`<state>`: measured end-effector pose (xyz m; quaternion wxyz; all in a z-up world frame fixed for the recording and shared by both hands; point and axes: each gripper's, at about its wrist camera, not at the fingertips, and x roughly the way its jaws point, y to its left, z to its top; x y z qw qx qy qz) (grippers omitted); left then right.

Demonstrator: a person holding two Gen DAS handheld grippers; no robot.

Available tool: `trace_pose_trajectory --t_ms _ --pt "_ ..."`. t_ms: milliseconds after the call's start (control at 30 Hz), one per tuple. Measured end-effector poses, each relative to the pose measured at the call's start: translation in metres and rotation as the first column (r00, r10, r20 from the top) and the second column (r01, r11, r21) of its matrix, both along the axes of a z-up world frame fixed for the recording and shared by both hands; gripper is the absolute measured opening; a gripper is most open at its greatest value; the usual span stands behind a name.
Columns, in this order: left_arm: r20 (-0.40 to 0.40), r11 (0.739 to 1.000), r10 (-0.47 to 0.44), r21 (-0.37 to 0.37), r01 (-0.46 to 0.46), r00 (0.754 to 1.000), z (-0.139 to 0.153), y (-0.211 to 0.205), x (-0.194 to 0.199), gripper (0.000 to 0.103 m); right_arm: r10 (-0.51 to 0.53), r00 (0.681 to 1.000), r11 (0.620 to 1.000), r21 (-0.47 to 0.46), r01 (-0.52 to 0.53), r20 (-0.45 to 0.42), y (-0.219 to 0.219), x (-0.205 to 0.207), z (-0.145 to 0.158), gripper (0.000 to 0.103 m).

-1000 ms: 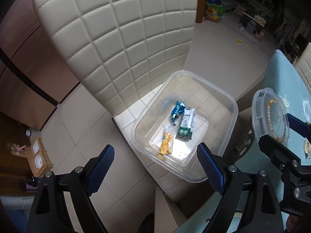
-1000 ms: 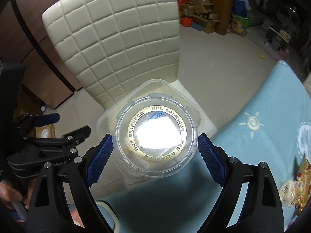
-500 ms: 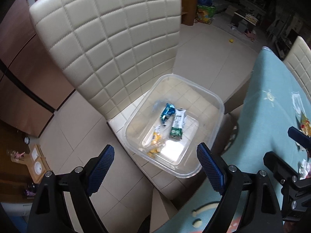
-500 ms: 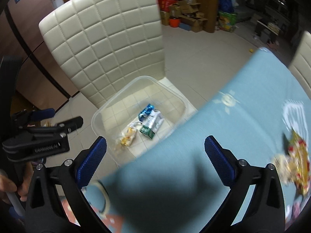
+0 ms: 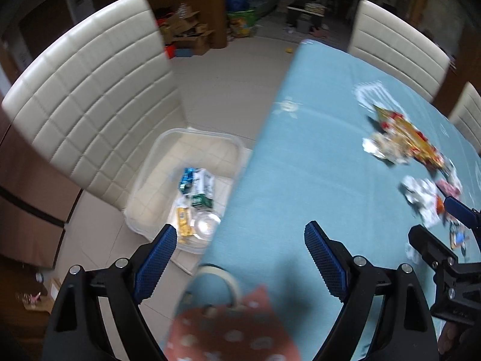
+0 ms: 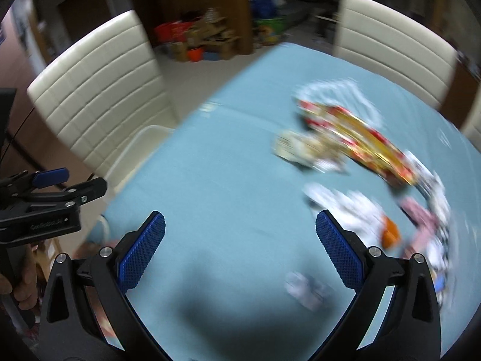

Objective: Collect trash
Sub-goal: 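Grasp the white tissue with the left gripper while the right grasps the paper cup piece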

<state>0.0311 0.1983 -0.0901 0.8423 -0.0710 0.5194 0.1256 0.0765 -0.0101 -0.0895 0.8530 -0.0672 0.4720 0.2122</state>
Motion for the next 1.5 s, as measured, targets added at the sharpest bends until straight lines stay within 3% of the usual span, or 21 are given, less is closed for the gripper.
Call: trace_pose_trajectory --t_ms 300,500,567,633,933,1233,1333,1400,1467,1500 --pt "-0.010 0.976 -0.218 -0.024 0.218 0.976 -0.002 -0.119 0.020 0.085 -0.249 0.968 0.968 -0.022 0.249 -0.019 -0.139 -0.018 -0.006 0.099" --pt "-0.009 0.947 -0.322 -0.026 0.322 0.947 -0.003 -0.183 0.037 0.085 -0.323 0.945 0.946 -0.038 0.321 -0.045 -0.199 -0.019 -0.017 0.097" --pt "-0.011 0.938 -0.345 -0.021 0.345 0.938 -0.004 -0.197 0.042 0.085 -0.320 0.945 0.947 -0.037 0.318 -0.069 -0.208 -0.015 -0.025 0.089" --pt "-0.018 0.931 -0.364 -0.017 0.363 0.931 -0.006 -0.209 0.047 0.085 -0.318 0.944 0.948 -0.035 0.316 -0.094 -0.215 -0.012 -0.034 0.088" --pt "-0.080 0.918 -0.396 -0.031 0.394 0.915 -0.033 -0.231 0.085 0.085 -0.355 0.916 0.933 -0.013 0.359 -0.187 -0.227 0.022 -0.068 0.093" --pt "-0.122 0.905 -0.422 -0.006 0.425 0.898 -0.057 -0.245 0.117 0.085 -0.346 0.928 0.938 -0.034 0.345 -0.136 -0.220 0.049 -0.072 0.095" --pt "-0.133 0.895 -0.441 0.008 0.445 0.888 -0.063 -0.248 0.123 0.085 -0.354 0.929 0.935 -0.056 0.349 -0.107 -0.220 0.049 -0.071 0.087" --pt "-0.126 0.886 -0.457 0.025 0.464 0.880 -0.063 -0.248 0.125 0.084 -0.357 0.930 0.933 -0.073 0.352 -0.083 -0.220 0.047 -0.069 0.075" --pt "-0.112 0.881 -0.469 0.010 0.473 0.876 -0.062 -0.246 0.125 0.073 -0.363 0.929 0.931 -0.068 0.358 -0.074 -0.224 0.045 -0.067 0.057" --pt "-0.101 0.875 -0.483 -0.016 0.484 0.870 -0.060 -0.246 0.124 0.058 -0.367 0.927 0.930 -0.061 0.363 -0.077 -0.226 0.044 -0.066 0.053"
